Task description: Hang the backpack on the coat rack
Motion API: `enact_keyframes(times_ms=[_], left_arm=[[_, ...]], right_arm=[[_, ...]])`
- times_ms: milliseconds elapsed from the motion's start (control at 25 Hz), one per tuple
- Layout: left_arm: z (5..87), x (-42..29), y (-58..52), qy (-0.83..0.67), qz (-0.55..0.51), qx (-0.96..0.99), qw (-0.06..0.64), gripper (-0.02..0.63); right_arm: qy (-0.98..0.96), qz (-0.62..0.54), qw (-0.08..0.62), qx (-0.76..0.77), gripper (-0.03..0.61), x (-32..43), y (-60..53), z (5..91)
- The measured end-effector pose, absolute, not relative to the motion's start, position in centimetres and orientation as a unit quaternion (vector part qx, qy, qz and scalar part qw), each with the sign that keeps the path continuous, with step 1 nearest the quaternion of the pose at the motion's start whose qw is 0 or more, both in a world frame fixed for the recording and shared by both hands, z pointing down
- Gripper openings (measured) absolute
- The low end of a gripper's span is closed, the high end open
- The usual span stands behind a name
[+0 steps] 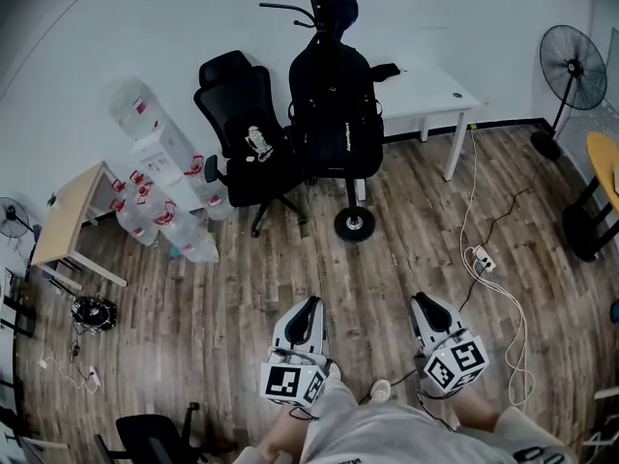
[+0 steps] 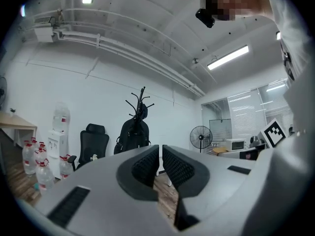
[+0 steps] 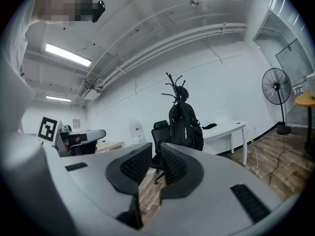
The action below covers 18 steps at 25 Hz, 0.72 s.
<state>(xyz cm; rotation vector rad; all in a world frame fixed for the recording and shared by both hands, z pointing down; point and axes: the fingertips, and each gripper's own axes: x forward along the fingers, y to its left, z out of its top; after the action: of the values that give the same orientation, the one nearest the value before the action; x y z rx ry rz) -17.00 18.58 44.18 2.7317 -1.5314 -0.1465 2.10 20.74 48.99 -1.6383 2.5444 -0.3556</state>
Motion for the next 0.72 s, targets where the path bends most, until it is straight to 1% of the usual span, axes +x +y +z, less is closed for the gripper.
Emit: enact_keyframes(times_ms=[240, 440, 720], left_arm=[[43.2, -16.9, 18.2, -0.485, -0.044, 0.873, -0.011, 0.029], [42.8, -17.8, 17.8, -0.481, -0.044, 0.875, -0.012, 0.025], [42.7, -19.7, 17.7, -0.470, -0.051, 0.881, -0.012, 0.025]], right_arm=[[0.836, -0.111, 0.051, -0.536, 0.050, 1.8, 20.1, 48.1], [0.828, -0.103, 0.059, -0.548, 0.026, 1.2, 19.9, 47.3], [0.821, -0.098, 0.046, -0.561, 0.014, -1.1, 20.4, 47.1]])
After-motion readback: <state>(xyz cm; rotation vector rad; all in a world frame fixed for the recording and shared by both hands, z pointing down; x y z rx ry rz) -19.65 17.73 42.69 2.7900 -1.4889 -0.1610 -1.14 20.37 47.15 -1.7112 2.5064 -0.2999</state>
